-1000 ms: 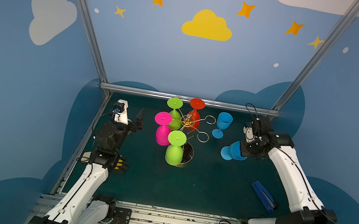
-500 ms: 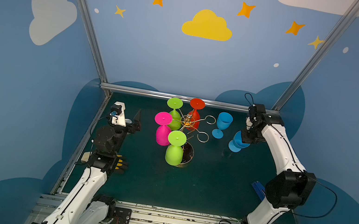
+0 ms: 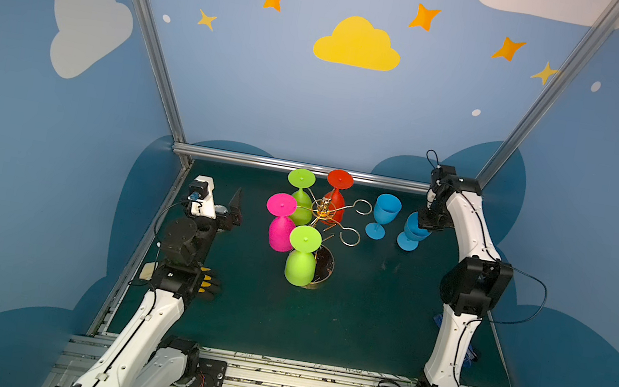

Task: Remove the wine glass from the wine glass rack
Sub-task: 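Lower the glass upright beside the first blue glass and open the right gripper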

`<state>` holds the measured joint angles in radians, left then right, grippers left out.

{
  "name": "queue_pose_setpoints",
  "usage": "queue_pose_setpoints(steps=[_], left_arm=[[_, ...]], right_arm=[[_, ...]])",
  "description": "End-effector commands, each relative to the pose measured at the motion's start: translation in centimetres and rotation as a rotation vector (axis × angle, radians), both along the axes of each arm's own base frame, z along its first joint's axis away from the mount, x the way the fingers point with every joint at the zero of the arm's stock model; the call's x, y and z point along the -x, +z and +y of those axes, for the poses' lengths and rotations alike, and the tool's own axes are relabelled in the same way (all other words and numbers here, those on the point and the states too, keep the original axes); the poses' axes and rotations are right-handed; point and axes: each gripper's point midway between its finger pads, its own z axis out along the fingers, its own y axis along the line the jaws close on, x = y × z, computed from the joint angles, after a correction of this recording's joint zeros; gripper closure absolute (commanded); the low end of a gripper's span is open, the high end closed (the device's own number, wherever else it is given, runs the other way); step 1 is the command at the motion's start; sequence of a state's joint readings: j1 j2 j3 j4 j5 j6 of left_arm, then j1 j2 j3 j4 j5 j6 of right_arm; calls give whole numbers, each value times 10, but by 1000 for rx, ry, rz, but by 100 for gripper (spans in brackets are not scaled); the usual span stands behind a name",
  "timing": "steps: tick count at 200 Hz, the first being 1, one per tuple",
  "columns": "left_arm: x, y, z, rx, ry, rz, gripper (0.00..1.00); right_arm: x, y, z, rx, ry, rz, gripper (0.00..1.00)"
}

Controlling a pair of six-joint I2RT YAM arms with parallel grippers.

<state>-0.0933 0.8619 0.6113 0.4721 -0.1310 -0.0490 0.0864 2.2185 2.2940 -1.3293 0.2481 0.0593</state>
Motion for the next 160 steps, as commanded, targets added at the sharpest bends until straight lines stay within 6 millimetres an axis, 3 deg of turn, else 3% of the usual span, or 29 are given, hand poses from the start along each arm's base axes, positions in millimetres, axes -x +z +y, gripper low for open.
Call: queue_pose_setpoints(steps=[1, 120, 143, 160], left_arm=[[2, 2, 4, -7, 23, -14, 8], [1, 2, 4, -2, 20, -12, 8], [2, 2, 4, -1, 19, -12, 8], [2, 2, 4, -2, 22, -13, 8]], right_arm=[[8, 0, 3, -19, -6, 47, 100], [-12, -17, 10, -76, 18, 41, 100], [-14, -16, 11, -82, 18, 35, 93], [-15, -8, 15, -111, 21, 13, 82]])
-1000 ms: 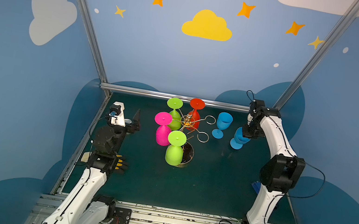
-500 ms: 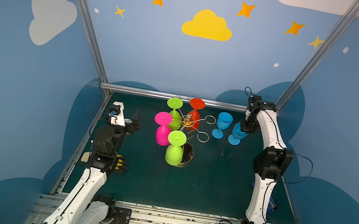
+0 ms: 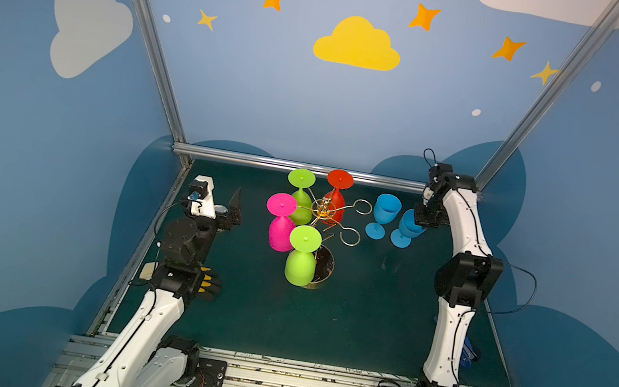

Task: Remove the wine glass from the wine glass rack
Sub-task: 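Lower the glass upright beside the first blue glass and open the right gripper, then lift the right gripper up and away from the standing glass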

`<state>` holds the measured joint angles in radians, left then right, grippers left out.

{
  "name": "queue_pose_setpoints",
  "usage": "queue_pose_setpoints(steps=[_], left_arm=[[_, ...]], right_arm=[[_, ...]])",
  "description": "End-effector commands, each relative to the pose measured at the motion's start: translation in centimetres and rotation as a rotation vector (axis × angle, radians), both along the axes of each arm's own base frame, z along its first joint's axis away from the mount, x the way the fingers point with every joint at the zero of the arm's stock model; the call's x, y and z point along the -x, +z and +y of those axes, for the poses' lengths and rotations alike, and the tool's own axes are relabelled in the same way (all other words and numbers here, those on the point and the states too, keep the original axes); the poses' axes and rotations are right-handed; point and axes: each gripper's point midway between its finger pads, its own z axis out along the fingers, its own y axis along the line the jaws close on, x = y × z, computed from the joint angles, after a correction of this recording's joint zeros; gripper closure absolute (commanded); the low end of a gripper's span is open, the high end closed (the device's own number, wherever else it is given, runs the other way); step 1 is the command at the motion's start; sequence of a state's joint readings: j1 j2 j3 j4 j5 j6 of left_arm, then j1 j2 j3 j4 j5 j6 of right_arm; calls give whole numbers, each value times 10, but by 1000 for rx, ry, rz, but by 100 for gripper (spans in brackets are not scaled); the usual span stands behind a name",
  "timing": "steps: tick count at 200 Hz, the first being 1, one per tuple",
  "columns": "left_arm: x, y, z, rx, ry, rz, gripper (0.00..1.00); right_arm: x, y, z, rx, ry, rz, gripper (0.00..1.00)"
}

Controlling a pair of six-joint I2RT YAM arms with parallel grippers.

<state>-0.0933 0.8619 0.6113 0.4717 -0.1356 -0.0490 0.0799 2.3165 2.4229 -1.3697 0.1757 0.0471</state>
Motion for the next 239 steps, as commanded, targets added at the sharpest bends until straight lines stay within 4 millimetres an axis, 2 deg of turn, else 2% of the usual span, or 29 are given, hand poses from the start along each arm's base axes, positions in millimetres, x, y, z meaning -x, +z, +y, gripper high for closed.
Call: queue_pose_setpoints(steps=[1, 28, 61, 99, 135, 158, 178, 184, 190, 213, 239], left_arm=[[2, 2, 4, -3, 18, -13, 8], [2, 2, 4, -3, 20, -13, 8], [2, 3, 5, 2, 27, -14, 8], [4, 4, 7, 4, 39, -16, 8], [4, 3, 9, 6, 50, -12, 8], [4, 4, 10, 7, 55, -13, 8], [4, 3, 11, 8, 59, -11, 8], [4, 4, 11, 7, 60, -14, 8], [4, 4, 12, 7, 62, -13, 8], [4, 3, 12, 4, 65, -11, 8], [1, -1, 13, -4, 75, 0, 8]], right_arm=[[-1, 5, 5, -46, 1, -5, 82], [-4, 28, 8, -76, 0, -72, 66], [-6, 55, 9, -151, -14, -151, 56], [-3, 90, 6, -212, -35, -241, 50], [14, 139, 12, -312, -41, -360, 49], [35, 166, 27, -422, -42, -439, 49], [60, 188, 53, -578, 42, -541, 49], [68, 190, 60, -624, 57, -566, 49], [79, 199, 66, -664, 83, -620, 49], [125, 211, 74, -761, 70, -752, 48], [183, 205, 84, -789, 96, -731, 46]])
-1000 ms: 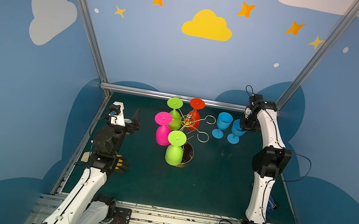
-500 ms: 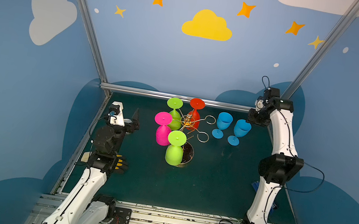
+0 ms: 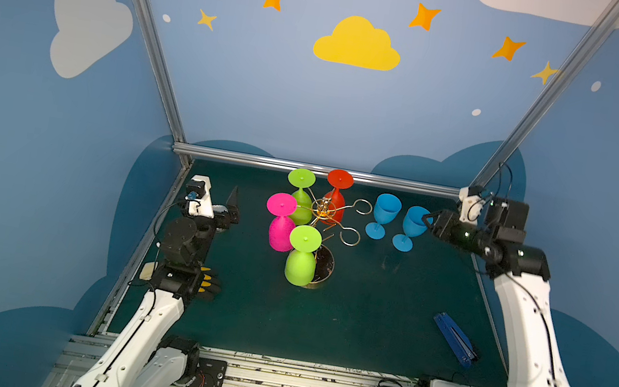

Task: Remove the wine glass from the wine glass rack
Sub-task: 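Lift the right gripper up and away from the standing glass, then reach the right gripper toward the lime green glass on the rack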

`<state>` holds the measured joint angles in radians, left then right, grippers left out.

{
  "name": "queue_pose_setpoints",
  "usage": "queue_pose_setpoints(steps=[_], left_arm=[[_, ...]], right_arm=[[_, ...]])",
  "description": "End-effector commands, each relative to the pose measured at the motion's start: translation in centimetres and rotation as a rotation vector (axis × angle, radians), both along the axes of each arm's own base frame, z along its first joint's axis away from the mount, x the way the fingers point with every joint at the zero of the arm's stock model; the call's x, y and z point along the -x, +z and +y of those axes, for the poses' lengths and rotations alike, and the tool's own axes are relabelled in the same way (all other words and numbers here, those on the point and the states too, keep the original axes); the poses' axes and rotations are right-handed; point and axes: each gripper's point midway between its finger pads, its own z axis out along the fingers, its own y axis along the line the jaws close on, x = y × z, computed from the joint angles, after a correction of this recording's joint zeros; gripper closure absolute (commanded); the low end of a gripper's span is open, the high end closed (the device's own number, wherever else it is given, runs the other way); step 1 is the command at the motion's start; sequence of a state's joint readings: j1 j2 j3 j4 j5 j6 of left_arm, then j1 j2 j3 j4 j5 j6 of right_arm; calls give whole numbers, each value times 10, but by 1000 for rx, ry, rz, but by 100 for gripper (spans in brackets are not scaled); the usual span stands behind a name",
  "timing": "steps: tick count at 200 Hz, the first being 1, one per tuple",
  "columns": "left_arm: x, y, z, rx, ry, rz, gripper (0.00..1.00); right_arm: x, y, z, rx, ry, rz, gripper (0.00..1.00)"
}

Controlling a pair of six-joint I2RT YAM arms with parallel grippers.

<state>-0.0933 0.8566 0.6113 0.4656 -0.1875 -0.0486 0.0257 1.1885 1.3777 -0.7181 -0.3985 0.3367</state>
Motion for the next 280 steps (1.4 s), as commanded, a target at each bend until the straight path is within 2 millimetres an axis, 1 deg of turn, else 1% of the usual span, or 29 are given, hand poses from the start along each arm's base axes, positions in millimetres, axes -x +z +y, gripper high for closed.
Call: queue_pose_setpoints(steps=[1, 18, 41, 59, 82, 109, 131, 178, 201, 236, 280], left_arm=[[0, -1, 4, -10, 23, -2, 8], [0, -2, 4, -11, 25, 1, 8], [-1, -4, 4, -10, 22, 7, 8], [-1, -3, 3, -11, 19, 5, 8], [-2, -4, 4, -10, 22, 8, 8], [-2, -5, 3, 0, 18, 9, 8], [-3, -5, 3, 3, 17, 9, 8], [-2, -4, 3, 9, 13, 5, 8], [-1, -2, 3, 12, 11, 2, 8], [0, -1, 2, 15, 10, -3, 8], [0, -1, 3, 17, 12, -3, 8]], right_arm=[[32, 30, 19, -90, 63, -122, 46], [65, 22, 30, -113, 106, -102, 47], [100, 9, 46, -179, 146, -68, 48], [116, 6, 61, -258, 173, -59, 49], [127, 6, 78, -302, 197, -63, 50], [133, -2, 100, -281, 239, -42, 51], [138, -4, 127, -285, 292, -43, 52], [143, 0, 187, -281, 363, -73, 51], [144, 4, 211, -318, 387, -74, 51], [138, 14, 229, -337, 390, -92, 50], [132, 24, 238, -367, 381, -108, 49]])
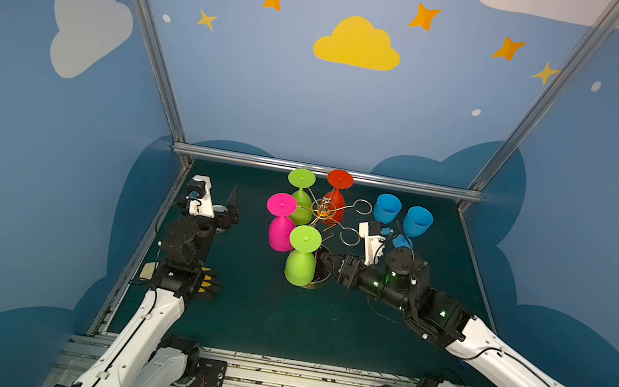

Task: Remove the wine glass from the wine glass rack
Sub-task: 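Reach the right gripper toward the lime green glass on the rack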

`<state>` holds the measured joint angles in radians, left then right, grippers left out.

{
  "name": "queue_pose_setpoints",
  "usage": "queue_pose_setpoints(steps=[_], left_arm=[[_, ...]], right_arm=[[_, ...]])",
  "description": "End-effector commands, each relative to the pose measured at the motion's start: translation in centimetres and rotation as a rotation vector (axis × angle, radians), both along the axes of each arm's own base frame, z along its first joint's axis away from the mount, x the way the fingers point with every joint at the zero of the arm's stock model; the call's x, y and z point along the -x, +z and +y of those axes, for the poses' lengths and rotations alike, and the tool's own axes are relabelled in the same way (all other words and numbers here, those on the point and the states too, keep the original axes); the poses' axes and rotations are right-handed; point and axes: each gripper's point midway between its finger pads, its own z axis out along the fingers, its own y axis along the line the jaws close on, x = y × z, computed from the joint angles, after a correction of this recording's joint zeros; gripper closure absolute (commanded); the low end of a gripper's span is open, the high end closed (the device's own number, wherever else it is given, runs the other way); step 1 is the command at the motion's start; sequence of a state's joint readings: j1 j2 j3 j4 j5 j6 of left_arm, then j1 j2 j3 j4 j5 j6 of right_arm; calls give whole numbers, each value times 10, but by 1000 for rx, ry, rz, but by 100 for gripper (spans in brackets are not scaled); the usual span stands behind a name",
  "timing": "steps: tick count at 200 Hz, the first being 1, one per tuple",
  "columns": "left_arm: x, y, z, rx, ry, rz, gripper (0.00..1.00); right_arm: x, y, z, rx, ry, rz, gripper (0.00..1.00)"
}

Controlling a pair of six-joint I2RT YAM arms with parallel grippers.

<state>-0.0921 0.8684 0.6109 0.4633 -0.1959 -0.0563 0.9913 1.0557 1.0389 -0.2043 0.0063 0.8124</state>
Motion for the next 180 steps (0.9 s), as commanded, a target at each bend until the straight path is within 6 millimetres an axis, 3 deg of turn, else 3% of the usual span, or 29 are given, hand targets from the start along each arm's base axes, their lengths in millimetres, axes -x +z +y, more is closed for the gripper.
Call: queue_pose_setpoints(steps=[1, 124, 180], left_arm=[[3, 4, 2, 10, 4, -18, 8], [4, 5, 2, 9, 7, -20, 8], [4, 5, 2, 12, 7, -22, 8]], right_arm=[[-6, 30, 6, -76, -19, -43, 49], [-24, 22, 30, -81, -16, 9, 49], [-30, 17, 35, -91, -16, 40, 56]])
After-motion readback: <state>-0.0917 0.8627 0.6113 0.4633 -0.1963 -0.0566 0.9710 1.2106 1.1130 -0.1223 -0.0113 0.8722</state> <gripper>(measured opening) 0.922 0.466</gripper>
